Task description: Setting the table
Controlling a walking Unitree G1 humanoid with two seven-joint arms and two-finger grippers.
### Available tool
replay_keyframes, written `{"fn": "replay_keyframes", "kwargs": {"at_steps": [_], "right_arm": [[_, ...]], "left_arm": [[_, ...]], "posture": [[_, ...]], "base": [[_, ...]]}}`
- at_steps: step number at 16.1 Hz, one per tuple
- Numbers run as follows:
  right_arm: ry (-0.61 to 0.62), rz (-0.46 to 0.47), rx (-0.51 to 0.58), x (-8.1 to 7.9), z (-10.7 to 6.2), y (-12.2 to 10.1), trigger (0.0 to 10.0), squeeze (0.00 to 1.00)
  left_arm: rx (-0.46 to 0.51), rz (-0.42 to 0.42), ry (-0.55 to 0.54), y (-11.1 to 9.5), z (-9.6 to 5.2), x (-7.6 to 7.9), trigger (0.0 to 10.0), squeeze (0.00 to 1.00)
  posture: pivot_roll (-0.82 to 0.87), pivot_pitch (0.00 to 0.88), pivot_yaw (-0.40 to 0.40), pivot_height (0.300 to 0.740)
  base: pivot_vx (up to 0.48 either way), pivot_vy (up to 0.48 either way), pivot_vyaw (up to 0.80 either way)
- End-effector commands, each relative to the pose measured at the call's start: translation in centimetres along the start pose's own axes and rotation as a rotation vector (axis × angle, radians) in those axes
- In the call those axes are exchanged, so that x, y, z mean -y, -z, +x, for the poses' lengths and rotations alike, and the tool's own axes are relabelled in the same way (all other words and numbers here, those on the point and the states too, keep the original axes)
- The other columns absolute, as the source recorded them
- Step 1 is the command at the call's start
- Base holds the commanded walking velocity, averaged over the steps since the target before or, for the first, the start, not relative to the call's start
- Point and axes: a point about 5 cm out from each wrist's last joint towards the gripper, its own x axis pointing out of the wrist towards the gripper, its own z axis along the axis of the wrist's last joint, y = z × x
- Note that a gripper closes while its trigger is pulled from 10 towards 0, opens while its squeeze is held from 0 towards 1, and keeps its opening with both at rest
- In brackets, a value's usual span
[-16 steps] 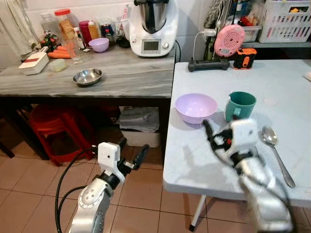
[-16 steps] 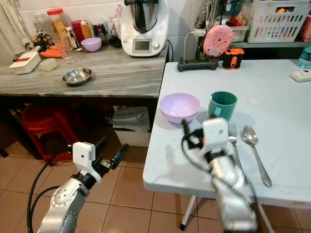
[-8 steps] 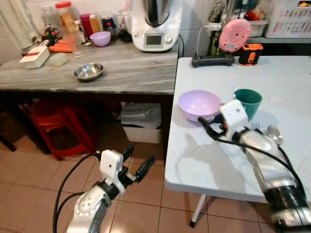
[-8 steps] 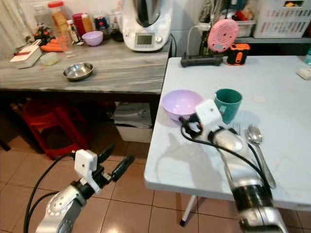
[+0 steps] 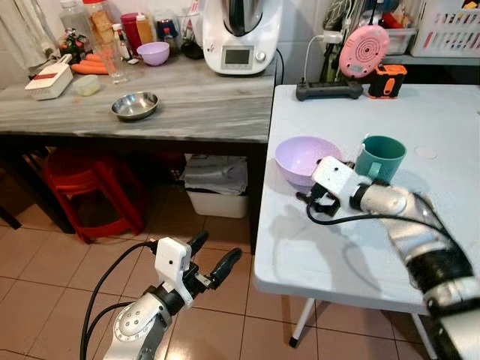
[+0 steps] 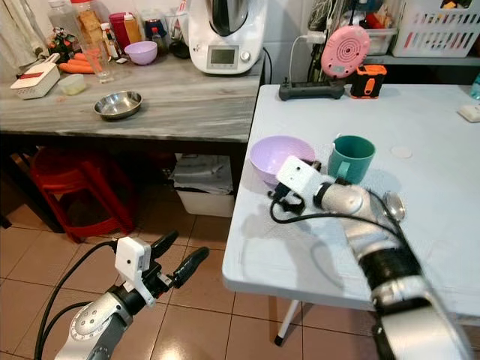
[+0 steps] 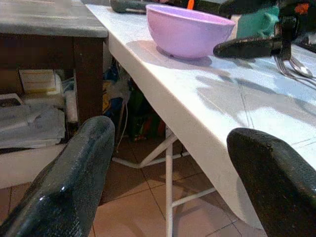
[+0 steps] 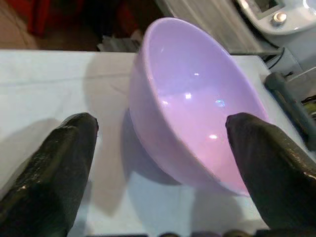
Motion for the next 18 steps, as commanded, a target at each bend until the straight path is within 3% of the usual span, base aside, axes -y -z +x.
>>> {"fn": "replay_keyframes", "kwargs": {"at_steps": [1,2,3,4,18], "right_arm": [[0.0,-0.065,0.002,0.7,0.1,-0.4,10.0,0.0],[0.002,-0.079,-0.004,0.8,0.1,-0.3,10.0,0.0],[0.008,-0.107,-0.015,1.1,0.1,-0.2,9.1,0.0],[0.013,-0.131,-0.028,1.3,0.1,0.1,0.0,0.0],[0.022,-0.212,-0.028,1.1,0.2,1.3,0.0,0.0]], "left_arm": [[-0.011,0.011,0.008,-0.2,-0.2,-0.1,10.0,0.0],[-0.014,0.012,0.01,-0.2,-0.2,-0.1,10.0,0.0],[-0.019,0.013,0.013,-0.2,-0.2,-0.2,10.0,0.0],[-0.025,0.017,0.015,-0.2,-0.1,-0.3,10.0,0.0],[-0.06,0.036,-0.004,0.1,0.1,-0.5,10.0,0.0]], "posture": [[-0.03,0.051,0.097,0.74],[-0.03,0.051,0.099,0.74],[-0.03,0.05,0.101,0.74],[-0.03,0.047,0.104,0.74],[-0.01,0.021,0.102,0.74]], "base": [[0.0,0.0,0.0],[0.0,0.0,0.0],[0.0,0.0,0.0],[0.0,0.0,0.0],[0.0,0.0,0.0]]}}
